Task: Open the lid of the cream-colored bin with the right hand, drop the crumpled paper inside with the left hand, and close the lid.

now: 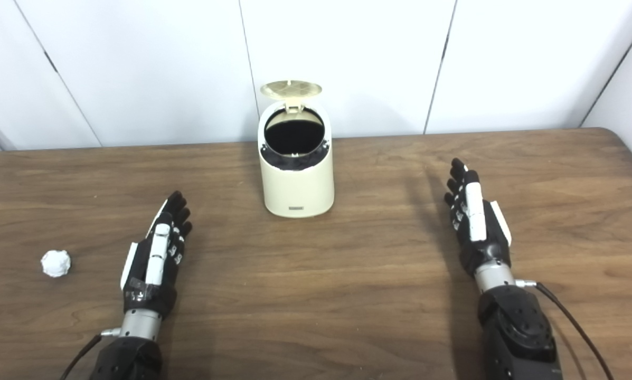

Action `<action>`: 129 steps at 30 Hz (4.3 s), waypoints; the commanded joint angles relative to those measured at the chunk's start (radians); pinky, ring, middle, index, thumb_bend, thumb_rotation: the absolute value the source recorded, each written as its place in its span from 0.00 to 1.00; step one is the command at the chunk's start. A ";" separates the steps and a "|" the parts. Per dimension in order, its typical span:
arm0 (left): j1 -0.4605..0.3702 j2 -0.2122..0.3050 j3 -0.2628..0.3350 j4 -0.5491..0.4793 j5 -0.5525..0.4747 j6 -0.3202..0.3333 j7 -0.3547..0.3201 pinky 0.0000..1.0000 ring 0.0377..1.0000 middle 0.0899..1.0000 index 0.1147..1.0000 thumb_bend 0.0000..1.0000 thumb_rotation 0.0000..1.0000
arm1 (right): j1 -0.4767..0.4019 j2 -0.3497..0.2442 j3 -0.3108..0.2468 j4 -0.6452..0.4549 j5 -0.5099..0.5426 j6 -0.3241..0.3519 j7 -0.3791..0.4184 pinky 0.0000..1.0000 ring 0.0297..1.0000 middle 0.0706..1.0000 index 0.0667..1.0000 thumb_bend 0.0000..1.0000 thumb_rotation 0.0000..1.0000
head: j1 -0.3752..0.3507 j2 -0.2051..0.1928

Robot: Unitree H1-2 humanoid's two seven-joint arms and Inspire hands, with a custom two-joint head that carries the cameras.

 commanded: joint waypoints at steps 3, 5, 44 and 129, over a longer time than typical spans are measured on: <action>0.038 0.023 0.016 0.005 -0.012 0.001 -0.012 1.00 0.98 0.97 0.95 0.43 0.76 | -0.015 0.005 0.006 -0.040 0.004 -0.051 -0.007 1.00 1.00 1.00 0.96 0.51 1.00 | -0.006 0.008; 0.040 0.027 0.019 -0.001 -0.012 0.007 -0.014 1.00 0.98 0.97 0.96 0.42 0.76 | -0.013 0.016 0.004 -0.044 0.009 -0.048 -0.015 1.00 1.00 1.00 0.95 0.51 1.00 | -0.009 0.011; 0.032 0.130 0.061 -0.315 0.082 0.220 0.016 1.00 0.98 0.93 0.93 0.60 0.29 | -0.011 0.021 0.022 -0.005 0.032 -0.055 -0.014 1.00 1.00 1.00 0.95 0.55 1.00 | 0.100 0.024; -0.031 0.583 0.131 -0.420 0.783 0.507 -0.291 0.80 0.88 0.89 0.87 0.87 0.25 | -0.026 -0.030 -0.001 -0.068 0.121 0.103 0.009 1.00 1.00 0.99 0.95 0.53 1.00 | 0.479 -0.019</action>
